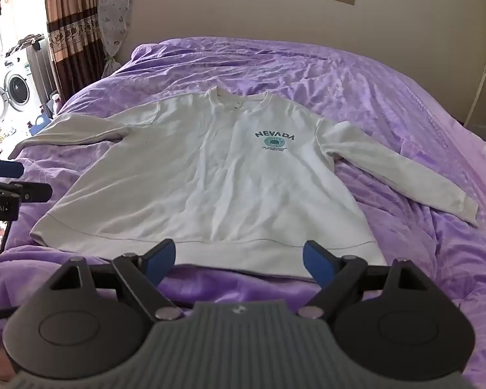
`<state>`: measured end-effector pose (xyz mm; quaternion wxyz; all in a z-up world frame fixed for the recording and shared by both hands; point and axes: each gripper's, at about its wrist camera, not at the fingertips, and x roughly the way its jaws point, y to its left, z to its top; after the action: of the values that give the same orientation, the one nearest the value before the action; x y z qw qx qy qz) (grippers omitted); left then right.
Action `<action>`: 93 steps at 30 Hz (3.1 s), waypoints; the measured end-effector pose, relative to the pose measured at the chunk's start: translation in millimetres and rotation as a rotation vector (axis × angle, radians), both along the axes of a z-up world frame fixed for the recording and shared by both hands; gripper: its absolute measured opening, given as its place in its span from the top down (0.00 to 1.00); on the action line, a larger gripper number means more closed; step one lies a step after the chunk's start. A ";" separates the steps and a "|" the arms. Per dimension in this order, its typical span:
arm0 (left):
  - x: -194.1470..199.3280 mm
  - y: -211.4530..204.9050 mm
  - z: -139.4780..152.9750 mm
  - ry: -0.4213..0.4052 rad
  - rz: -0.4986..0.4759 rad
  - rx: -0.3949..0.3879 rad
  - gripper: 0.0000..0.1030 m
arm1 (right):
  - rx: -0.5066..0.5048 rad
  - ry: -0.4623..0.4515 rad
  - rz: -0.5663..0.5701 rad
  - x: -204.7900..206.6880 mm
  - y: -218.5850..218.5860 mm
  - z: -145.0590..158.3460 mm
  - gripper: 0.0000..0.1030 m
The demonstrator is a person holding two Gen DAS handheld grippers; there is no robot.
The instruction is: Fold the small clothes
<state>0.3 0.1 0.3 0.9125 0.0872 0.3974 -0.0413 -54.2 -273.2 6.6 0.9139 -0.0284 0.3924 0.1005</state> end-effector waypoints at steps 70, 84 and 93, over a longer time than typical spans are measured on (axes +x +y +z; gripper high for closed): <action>0.3 -4.0 -11.0 0.010 -0.014 -0.002 0.23 | -0.026 0.018 0.008 2.4 1.4 -9.3 0.20; 1.4 -4.2 -11.4 0.009 -0.015 -0.002 0.23 | -0.027 0.019 0.008 2.4 1.7 -9.4 0.20; 1.8 -4.1 -10.2 0.008 -0.015 -0.003 0.23 | -0.028 0.018 0.009 2.3 1.3 -10.5 0.20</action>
<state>2.1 -3.9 -9.9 0.9106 0.0887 0.4006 -0.0490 -52.0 -272.0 -3.8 0.9093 -0.0421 0.4018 0.0994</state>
